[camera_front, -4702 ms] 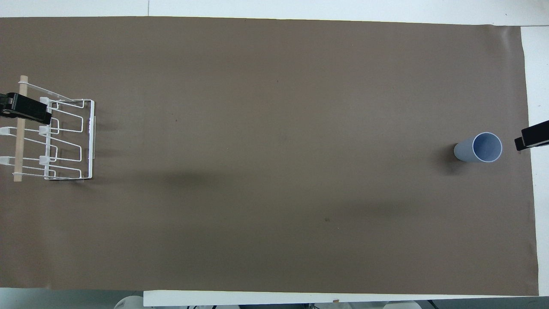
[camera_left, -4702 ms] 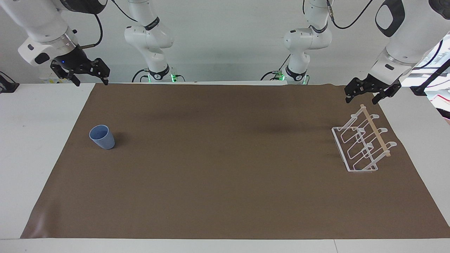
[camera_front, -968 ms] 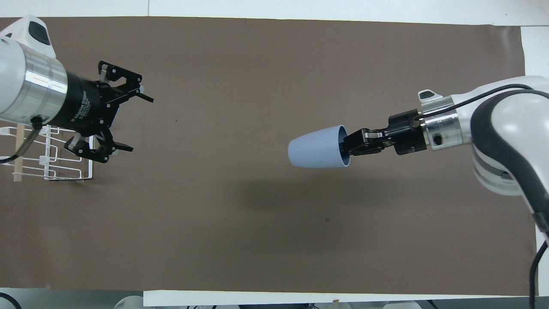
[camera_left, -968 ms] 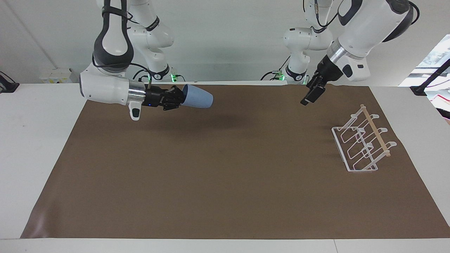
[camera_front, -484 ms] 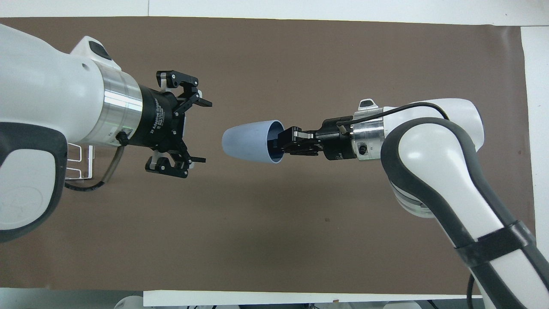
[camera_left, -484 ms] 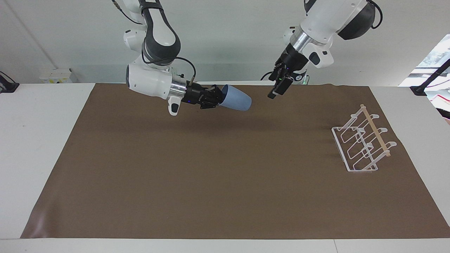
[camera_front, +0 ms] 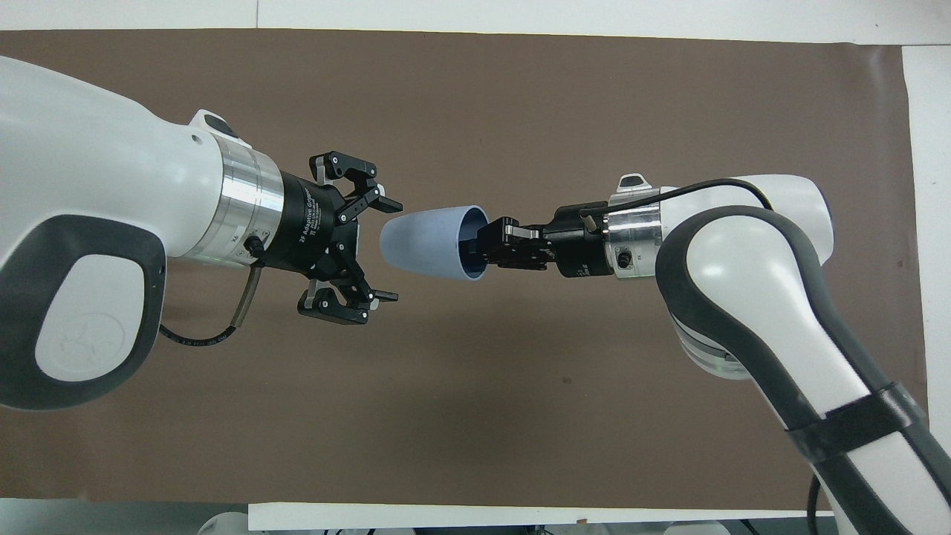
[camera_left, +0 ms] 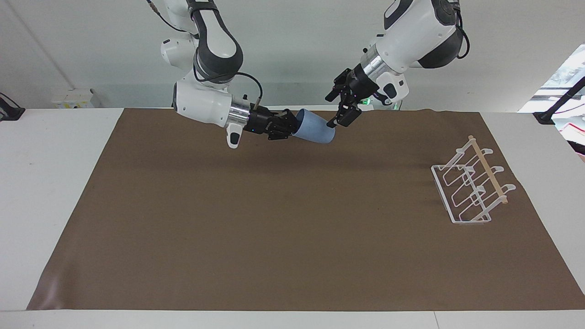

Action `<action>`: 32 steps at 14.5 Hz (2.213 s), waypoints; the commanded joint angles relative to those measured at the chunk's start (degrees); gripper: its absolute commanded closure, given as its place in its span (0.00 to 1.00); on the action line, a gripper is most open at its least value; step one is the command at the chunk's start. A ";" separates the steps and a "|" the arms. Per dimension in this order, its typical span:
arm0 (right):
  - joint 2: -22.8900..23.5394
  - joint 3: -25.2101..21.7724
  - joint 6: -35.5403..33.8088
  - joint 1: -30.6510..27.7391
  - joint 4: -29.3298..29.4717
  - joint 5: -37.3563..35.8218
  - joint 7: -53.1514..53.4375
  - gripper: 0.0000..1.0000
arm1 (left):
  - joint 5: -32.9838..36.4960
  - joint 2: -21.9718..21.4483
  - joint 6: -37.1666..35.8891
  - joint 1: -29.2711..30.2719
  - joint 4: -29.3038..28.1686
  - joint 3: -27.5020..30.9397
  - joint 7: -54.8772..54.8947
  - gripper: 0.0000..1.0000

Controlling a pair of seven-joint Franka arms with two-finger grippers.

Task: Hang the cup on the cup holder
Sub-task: 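Close the left gripper around the cup's outer wall near the right gripper, then release the cup from the right gripper and withdraw it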

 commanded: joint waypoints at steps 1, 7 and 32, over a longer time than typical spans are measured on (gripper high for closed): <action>-0.77 0.27 0.96 -0.40 -0.70 1.28 0.94 0.97 | -0.69 -0.57 3.82 -1.80 -2.48 0.50 0.19 0.01; -0.59 0.27 0.96 -0.40 -0.61 1.28 1.20 0.97 | -0.60 2.59 9.62 -4.00 -3.88 0.41 1.86 0.00; -3.05 -0.34 -8.85 -24.02 8.94 -37.64 3.23 0.01 | 39.96 3.21 -10.03 2.41 -3.27 1.02 1.16 1.00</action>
